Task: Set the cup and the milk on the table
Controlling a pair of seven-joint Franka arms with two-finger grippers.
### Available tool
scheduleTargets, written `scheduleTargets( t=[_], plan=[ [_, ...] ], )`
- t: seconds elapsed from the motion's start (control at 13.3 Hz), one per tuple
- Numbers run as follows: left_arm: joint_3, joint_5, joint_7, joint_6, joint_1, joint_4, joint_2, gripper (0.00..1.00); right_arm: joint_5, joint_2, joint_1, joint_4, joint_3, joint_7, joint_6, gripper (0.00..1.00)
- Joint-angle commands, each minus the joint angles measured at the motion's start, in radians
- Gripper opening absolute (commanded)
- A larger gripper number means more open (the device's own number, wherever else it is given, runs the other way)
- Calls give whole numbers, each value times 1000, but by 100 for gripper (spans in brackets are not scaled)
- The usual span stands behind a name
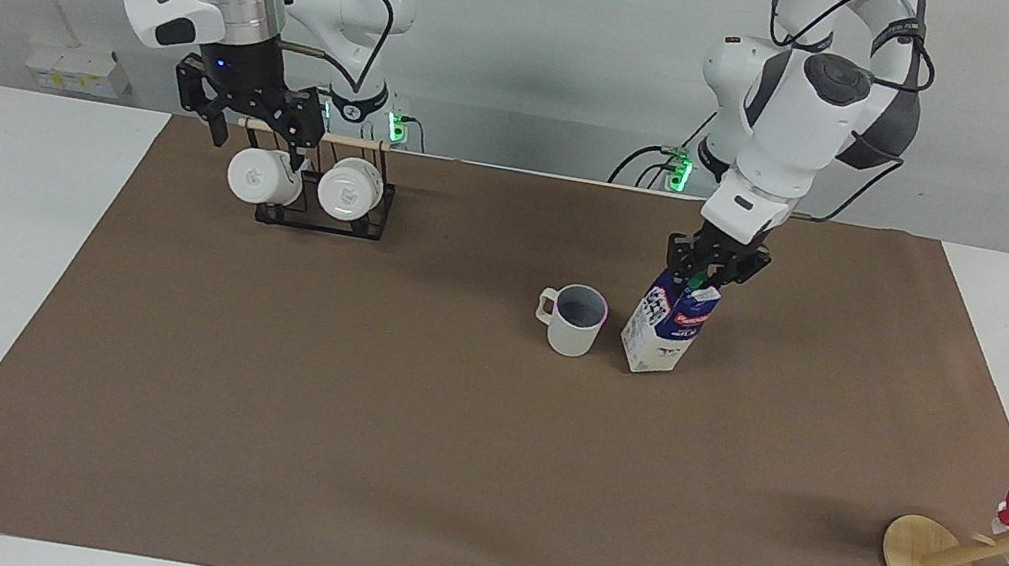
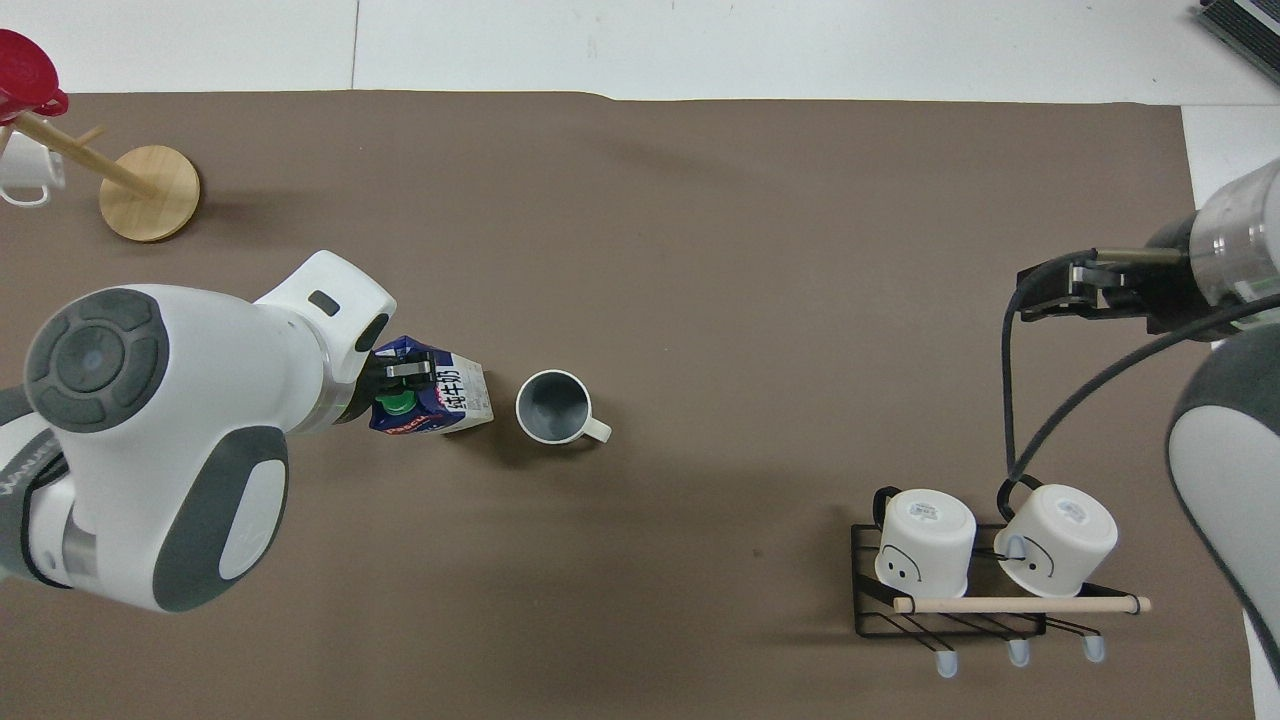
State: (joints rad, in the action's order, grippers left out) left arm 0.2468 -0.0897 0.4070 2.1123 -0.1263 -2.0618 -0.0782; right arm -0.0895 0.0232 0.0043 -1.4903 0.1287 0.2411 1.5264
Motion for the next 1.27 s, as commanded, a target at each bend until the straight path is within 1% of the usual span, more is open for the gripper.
scheduleTargets(
  t=[0.0,0.15,0.22,0.38,0.45,0.53,0.6,0.67,0.75,0.82,0.9,1.05,1.2],
  plan=[
    [-15,21,19,17,-33,3,12,47,22,-43,-43,15,9,-83,-67,100],
    [-15,21,19,20,-41,3,29,47,27,-48,-44,10,8,-123,-94,100],
    [-15,21,19,17,-41,3,29,51,40,-46,-46,10,8,-128,-89,100],
    [-15,22,13,3,-42,12,31,95,77,-49,-55,5,-7,-129,-86,100],
    [-15,24,7,0,-42,20,21,100,79,-58,-58,-5,-9,-138,-81,100],
    [-17,24,-2,-14,-39,37,3,100,79,-61,-60,-16,-11,-158,-72,100],
    [-20,28,-17,-78,-29,81,-24,100,79,-63,-60,-19,-11,-166,-60,100],
    [-29,37,-42,-188,-21,156,-31,100,79,-65,-60,-19,-12,-167,-55,100],
    [-38,39,-90,-322,14,255,-31,100,77,-65,-60,-19,-12,-166,-55,100],
    [-40,39,-150,-410,60,319,-37,100,77,-65,-60,-18,-12,-163,-55,100],
    [-44,39,-212,-478,106,360,-52,100,79,-65,-60,-16,-12,-157,-55,100],
    [-49,39,-342,-563,207,382,-81,100,79,-63,-61,-15,-12,-154,-55,100],
    [-52,38,-434,-601,278,379,-106,100,79,-62,-61,-13,-12,-154,-55,100]
  ],
)
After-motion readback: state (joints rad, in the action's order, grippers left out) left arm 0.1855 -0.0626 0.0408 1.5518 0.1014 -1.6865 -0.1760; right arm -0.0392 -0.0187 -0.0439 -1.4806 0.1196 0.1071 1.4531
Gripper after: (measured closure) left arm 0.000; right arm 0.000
